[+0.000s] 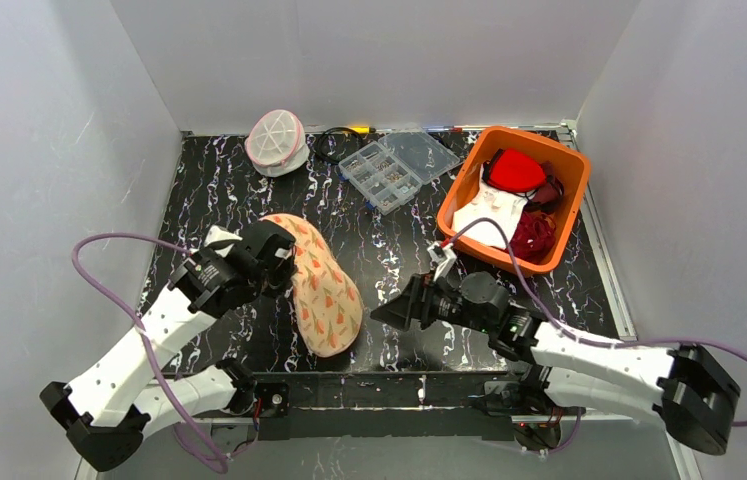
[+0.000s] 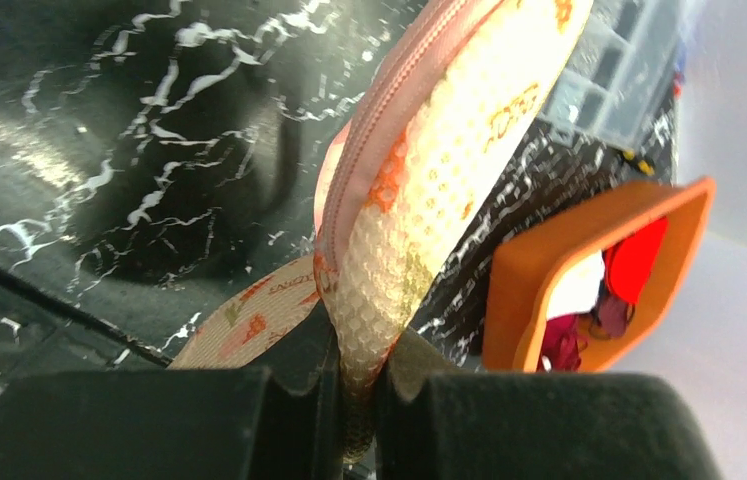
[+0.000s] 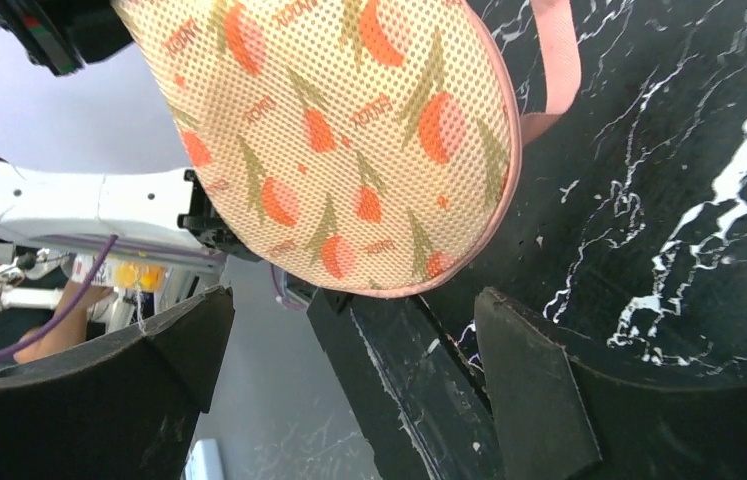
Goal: Unzip the laundry bag and remove the bra
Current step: Unzip the laundry bag at the center of the board.
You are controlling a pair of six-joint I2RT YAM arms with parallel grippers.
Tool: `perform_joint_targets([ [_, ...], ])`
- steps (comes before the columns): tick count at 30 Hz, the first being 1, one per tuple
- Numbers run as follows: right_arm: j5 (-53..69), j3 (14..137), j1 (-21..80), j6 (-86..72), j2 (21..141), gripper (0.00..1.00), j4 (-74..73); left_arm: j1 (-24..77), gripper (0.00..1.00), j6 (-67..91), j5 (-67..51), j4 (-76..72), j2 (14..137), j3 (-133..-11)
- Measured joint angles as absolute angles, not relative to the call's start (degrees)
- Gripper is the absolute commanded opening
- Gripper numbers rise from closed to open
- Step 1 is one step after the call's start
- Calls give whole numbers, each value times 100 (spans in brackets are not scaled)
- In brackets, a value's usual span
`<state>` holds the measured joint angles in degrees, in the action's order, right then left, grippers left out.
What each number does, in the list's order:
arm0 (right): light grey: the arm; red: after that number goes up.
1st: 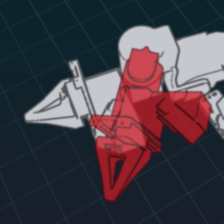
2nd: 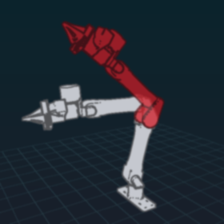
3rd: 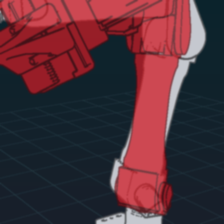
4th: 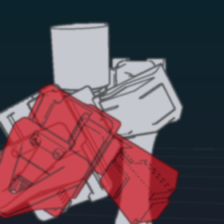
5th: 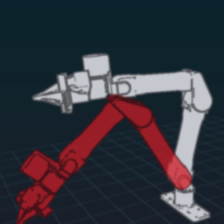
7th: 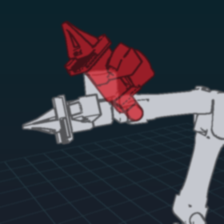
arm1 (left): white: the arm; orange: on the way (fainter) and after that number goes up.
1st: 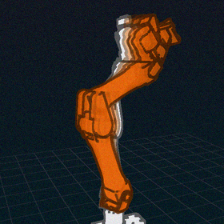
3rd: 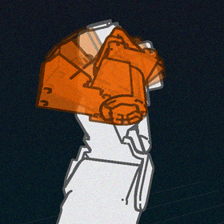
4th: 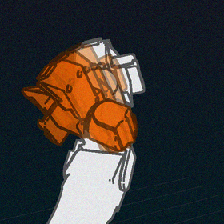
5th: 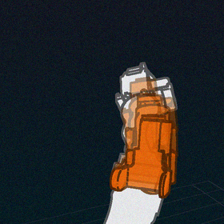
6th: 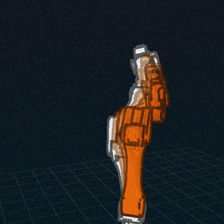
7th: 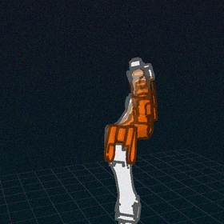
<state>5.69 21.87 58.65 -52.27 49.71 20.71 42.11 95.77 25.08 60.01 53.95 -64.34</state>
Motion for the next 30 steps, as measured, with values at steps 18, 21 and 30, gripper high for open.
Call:
perform_joint_targets([
  [18, 766, 1776, 6139, -6925, 7684, 99, 5336, 4211, 0, 10521, 2499, 6243, 5028, -6147],
  [21, 740, 1776, 6208, -7013, 7767, 98, 5511, 4211, 0, 10514, 2482, 6165, 4897, -6147],
  [30, 578, 1776, 6265, -7096, 8051, 98, 5671, 4211, 0, 10457, 2456, 6062, 4698, -6147],
])
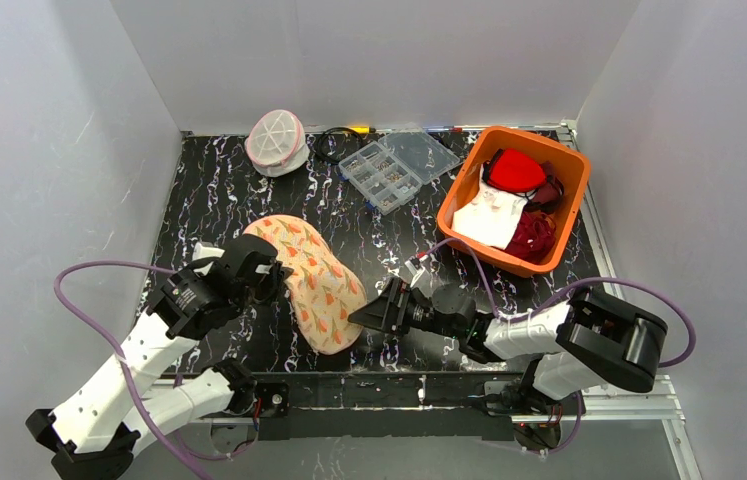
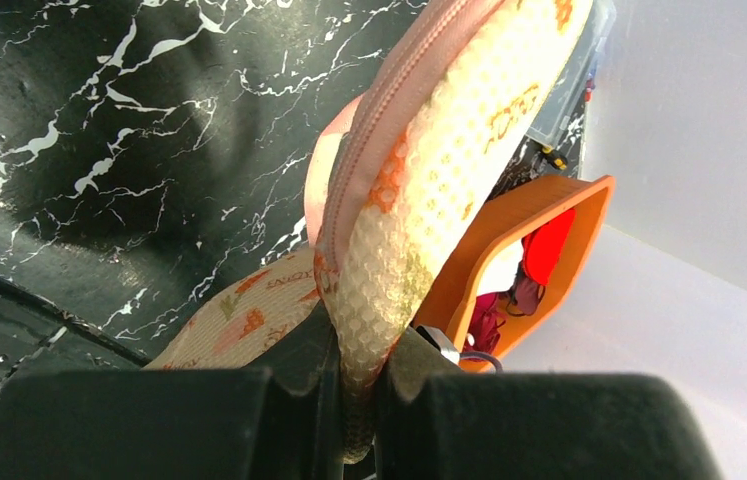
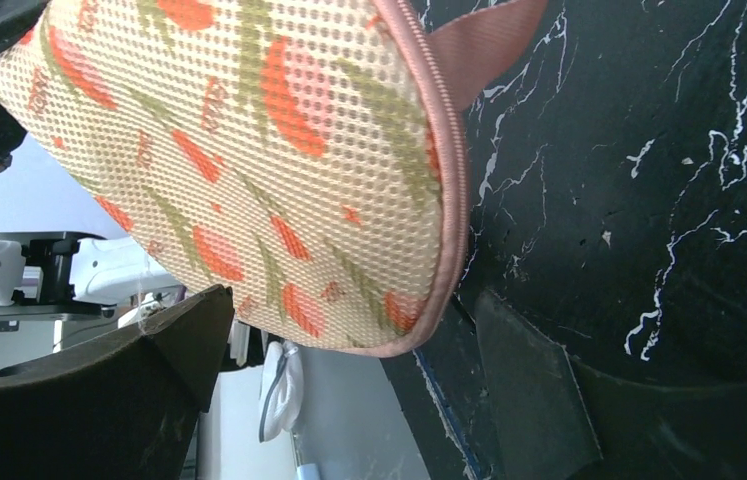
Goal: Unzip the laundry bag and remove the bra
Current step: Unzip the laundry bag at the center of the board.
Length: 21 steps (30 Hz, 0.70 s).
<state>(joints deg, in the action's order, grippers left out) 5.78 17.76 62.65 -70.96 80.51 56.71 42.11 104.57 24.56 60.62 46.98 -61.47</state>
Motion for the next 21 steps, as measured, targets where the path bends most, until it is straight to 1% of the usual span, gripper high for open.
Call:
perform_joint_targets([
  [2, 539, 1776, 6265, -7083, 8051, 96, 5660, 4211, 0, 10436, 2456, 6040, 4641, -6147],
  [4, 521, 1776, 6265, -7067, 8064, 93, 5666, 4211, 0, 10416, 2453, 6038, 4598, -6147],
  [11, 628, 1914, 6265, -7076, 8464, 71, 6018, 4211, 0, 10372, 2246, 5948, 4560, -6106],
  [12, 644, 1968, 6265, -7081, 8517, 65, 6069, 4211, 0, 10366, 2204, 5889, 4532, -6055],
  [18, 768, 2091, 6265, -7225, 8855, 34, 6521, 4209, 0, 10335, 2161, 5704, 4335, -5811],
  [21, 801, 2082, 6265, -7303, 8882, 23, 6604, 4206, 0, 10252, 2204, 5636, 4215, -5736],
])
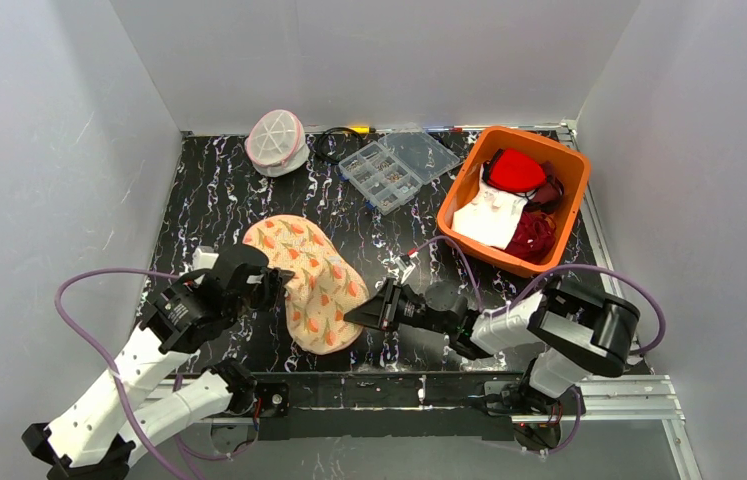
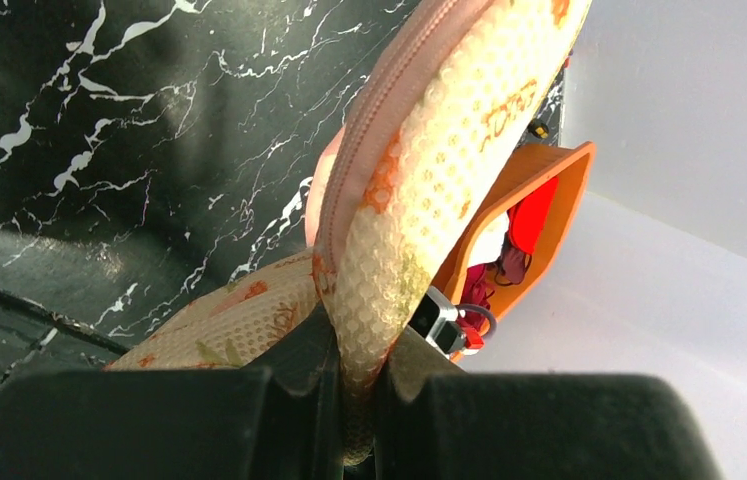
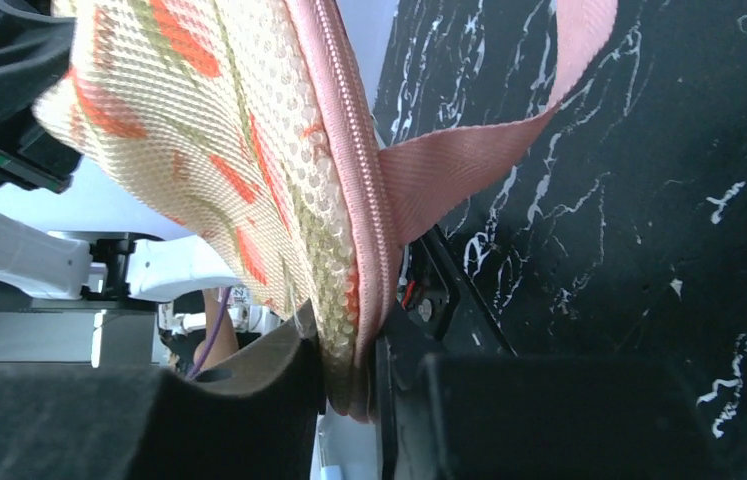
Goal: Unzip the laundry bag and remove the bra
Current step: Unzip the laundry bag at the center of the board.
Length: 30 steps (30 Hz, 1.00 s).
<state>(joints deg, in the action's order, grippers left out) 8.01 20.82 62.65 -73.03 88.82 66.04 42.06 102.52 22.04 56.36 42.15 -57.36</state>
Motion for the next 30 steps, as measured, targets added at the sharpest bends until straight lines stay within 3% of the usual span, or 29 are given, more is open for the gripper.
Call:
perform_joint_targets([
  [3, 812, 2038, 6265, -7310, 8689, 10, 6558, 4206, 18, 10060, 2287, 5537, 4060, -5603],
  [5, 814, 1979, 6265, -7271, 8333, 1, 6307, 4206, 41, 9793, 2344, 5428, 3913, -5430],
  [8, 803, 1968, 6267, -7142, 7623, 1, 5688, 4209, 72, 9297, 2373, 5199, 3636, -5072],
  [11, 792, 1959, 6263, -7083, 7146, 1, 5207, 4206, 84, 8840, 2390, 4921, 3317, -4626],
  [20, 797, 1778, 6163, -7035, 6016, 1, 3592, 4211, 98, 8018, 1868, 4145, 2272, -3380],
  [30, 954, 1780, 5706, -6864, 5363, 1, 2132, 4211, 98, 7793, 1188, 3361, 871, -2285],
])
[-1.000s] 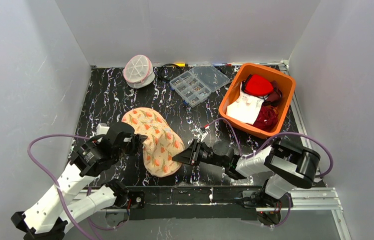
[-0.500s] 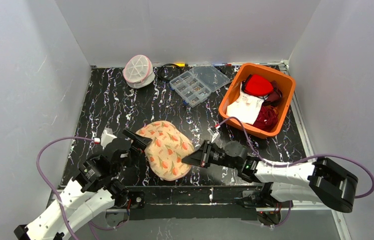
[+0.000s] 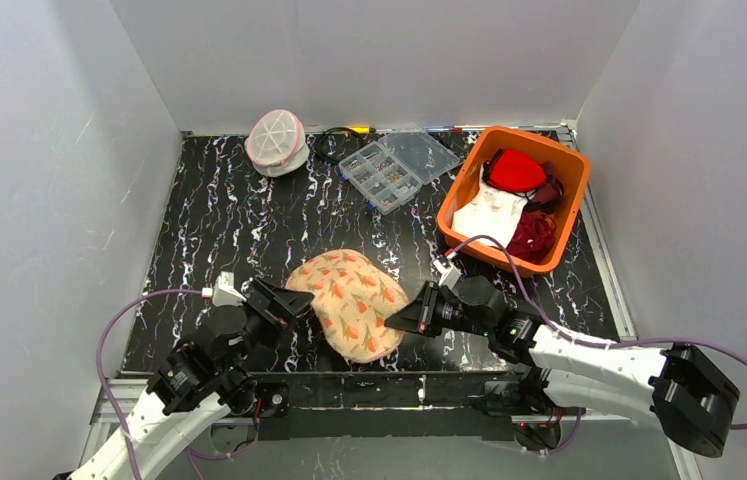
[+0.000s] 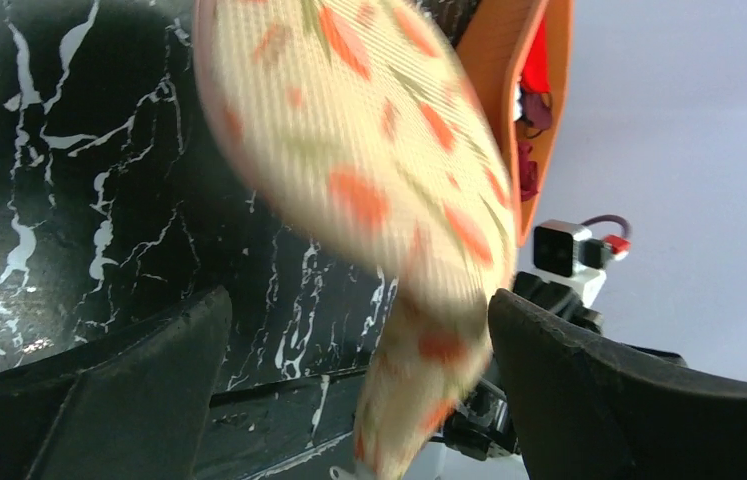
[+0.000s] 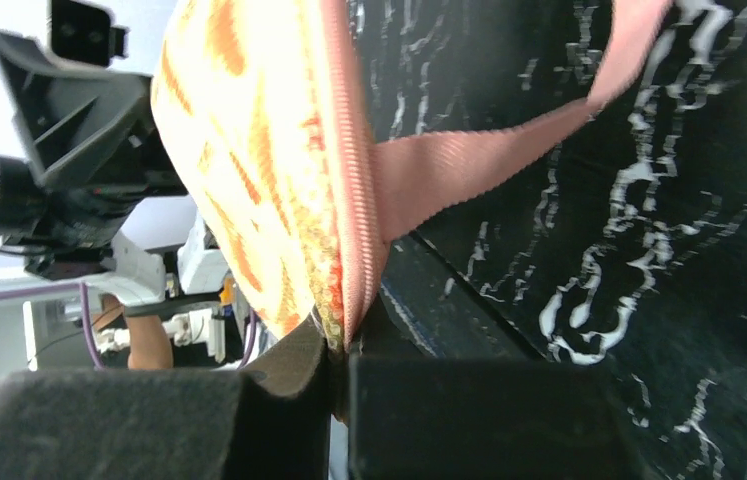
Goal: Unzip the laundry bag and remove the bra
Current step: Unzip the laundry bag at the center of the board.
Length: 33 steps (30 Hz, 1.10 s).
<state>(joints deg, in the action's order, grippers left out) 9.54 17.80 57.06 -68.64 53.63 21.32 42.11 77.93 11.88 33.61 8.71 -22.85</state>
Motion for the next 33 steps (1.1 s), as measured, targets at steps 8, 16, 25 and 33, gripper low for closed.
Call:
perform_joint_targets([
  [8, 709, 2023, 5518, -6670, 5124, 1, 812, 4211, 98, 7452, 1310, 3597, 521, -2427],
  [16, 720, 2091, 5518, -6628, 5146, 1, 412, 4211, 98, 7391, 657, 2401, 1466, -1776],
  [25, 801, 2091, 5513, -6836, 5179, 1, 449, 4322, 84, 7509, -150, 456, 2493, -972],
  [33, 893, 2091, 5513, -6908, 5234, 1, 489, 4626, 47, 7415, -215, -309, 2917, -974],
])
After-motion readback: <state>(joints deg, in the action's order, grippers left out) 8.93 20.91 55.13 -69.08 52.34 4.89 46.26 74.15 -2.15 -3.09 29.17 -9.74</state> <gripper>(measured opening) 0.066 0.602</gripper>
